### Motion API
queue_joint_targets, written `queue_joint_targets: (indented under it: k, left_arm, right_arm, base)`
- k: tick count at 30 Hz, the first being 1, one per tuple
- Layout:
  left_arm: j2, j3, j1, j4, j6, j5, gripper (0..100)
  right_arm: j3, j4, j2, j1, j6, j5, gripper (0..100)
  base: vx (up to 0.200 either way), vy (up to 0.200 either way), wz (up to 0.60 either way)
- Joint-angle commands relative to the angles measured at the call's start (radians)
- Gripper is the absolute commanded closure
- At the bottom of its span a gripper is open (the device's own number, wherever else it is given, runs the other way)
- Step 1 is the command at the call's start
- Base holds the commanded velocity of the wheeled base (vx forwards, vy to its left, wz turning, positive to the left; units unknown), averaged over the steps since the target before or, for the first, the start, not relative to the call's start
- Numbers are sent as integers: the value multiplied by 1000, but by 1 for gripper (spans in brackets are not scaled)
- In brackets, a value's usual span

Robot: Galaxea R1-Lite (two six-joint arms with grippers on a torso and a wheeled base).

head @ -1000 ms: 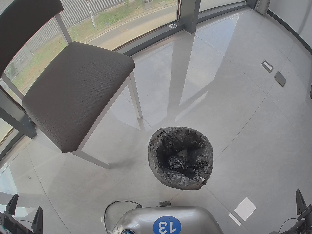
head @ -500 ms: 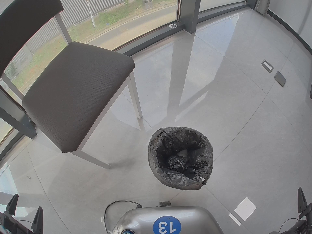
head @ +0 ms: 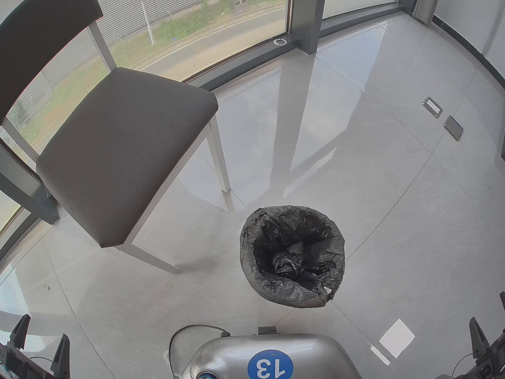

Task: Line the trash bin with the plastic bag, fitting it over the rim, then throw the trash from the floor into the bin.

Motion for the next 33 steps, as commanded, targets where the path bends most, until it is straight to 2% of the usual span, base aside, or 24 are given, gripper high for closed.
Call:
queue_joint_targets:
  k: [1, 3, 5, 8, 10, 13, 15, 19, 21, 23, 24, 25, 33]
  left_arm:
    - [-12, 2, 0, 0, 0, 0, 0]
    - [-12, 2, 0, 0, 0, 0, 0]
    - [-12, 2, 0, 0, 0, 0, 0]
    - [-12, 2, 2, 0, 0, 0, 0]
    - [-12, 2, 2, 0, 0, 0, 0]
    - [-12, 2, 2, 1, 0, 0, 0]
    - [-12, 2, 2, 1, 0, 0, 0]
    - [-12, 2, 2, 0, 0, 0, 0]
    - [-12, 4, 2, 0, 0, 0, 0]
    - [-12, 4, 2, 0, 0, 0, 0]
    - [-12, 4, 2, 0, 0, 0, 0]
    - [-12, 4, 2, -2, 0, 0, 0]
    - [-12, 15, 2, -34, 1, 0, 0]
  right_arm:
    - [2, -4, -14, 0, -3, 14, 0]
    - [2, -7, -14, 0, -4, 21, 0]
    - [11, -24, -14, 0, -49, 90, 0]
    - [31, -81, -14, 0, -87, 113, 0]
    - [31, -87, -14, 0, -96, 75, 0]
    - [31, -87, -14, 0, -110, -95, 0]
    - [31, -76, -14, -1, -98, -132, 0]
    - [31, -73, -14, -1, -87, -124, 0]
    - [31, -70, -14, -1, -63, -100, 0]
    - [31, -55, -14, -1, -27, -8, 0]
    - [31, -45, -14, -1, -27, 3, 0]
    - [30, 7, -14, -1, -43, 41, 0]
    - [31, -6, -14, -1, -11, 40, 0]
  base:
    - [0, 0, 0]
    - [0, 0, 0]
    - [0, 0, 0]
    - [0, 0, 0]
    - [0, 0, 0]
    - [0, 0, 0]
    - [0, 0, 0]
    - [0, 0, 0]
    - [0, 0, 0]
    - [0, 0, 0]
    - [0, 0, 0]
    - [0, 0, 0]
    - [0, 0, 0]
